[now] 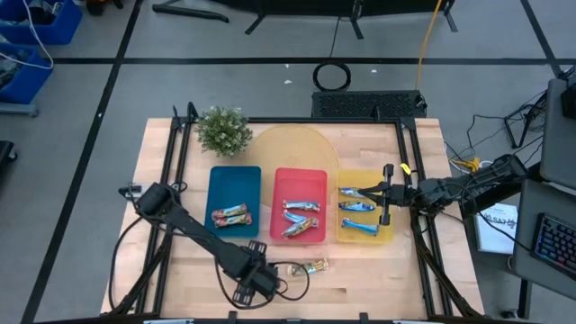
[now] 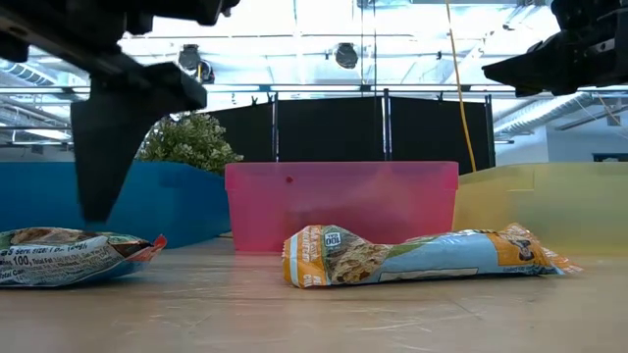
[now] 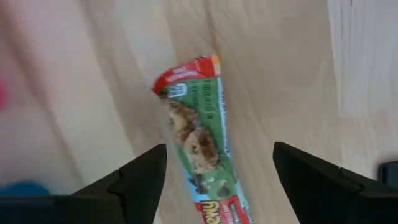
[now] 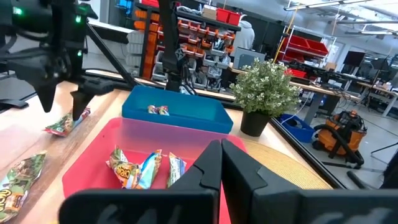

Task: Pick and place Granola Bars by type
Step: Put the red granola bar into the blue bin

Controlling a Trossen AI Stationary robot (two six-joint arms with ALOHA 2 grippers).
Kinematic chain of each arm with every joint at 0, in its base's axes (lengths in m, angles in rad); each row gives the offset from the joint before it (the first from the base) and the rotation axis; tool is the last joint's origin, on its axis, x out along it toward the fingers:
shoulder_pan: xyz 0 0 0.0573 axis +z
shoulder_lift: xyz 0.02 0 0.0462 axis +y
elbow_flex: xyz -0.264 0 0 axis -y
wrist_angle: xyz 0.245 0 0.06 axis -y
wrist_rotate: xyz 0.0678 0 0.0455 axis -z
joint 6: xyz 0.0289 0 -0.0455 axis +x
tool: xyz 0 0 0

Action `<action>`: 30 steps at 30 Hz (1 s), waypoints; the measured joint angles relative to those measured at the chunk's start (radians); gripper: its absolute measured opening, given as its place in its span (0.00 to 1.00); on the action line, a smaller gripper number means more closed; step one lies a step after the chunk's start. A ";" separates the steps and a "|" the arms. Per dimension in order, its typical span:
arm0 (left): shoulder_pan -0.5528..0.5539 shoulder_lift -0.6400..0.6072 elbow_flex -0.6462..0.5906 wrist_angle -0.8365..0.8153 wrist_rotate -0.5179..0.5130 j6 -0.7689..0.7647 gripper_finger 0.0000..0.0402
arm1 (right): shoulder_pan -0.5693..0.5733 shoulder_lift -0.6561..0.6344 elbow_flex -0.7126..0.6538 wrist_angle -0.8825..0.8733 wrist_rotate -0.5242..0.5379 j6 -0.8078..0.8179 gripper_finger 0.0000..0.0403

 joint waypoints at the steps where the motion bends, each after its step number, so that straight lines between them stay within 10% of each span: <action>1: 0.000 0.006 0.000 0.002 0.015 -0.001 0.75 | 0.000 0.000 0.000 0.000 0.000 0.001 0.00; 18: -0.006 0.083 0.002 0.022 0.004 -0.137 0.51 | 0.000 0.000 -0.032 0.042 -0.001 0.034 0.00; 30: 0.001 0.021 -0.002 -0.028 0.040 -0.011 0.10 | 0.000 0.000 -0.032 0.050 0.000 0.024 0.00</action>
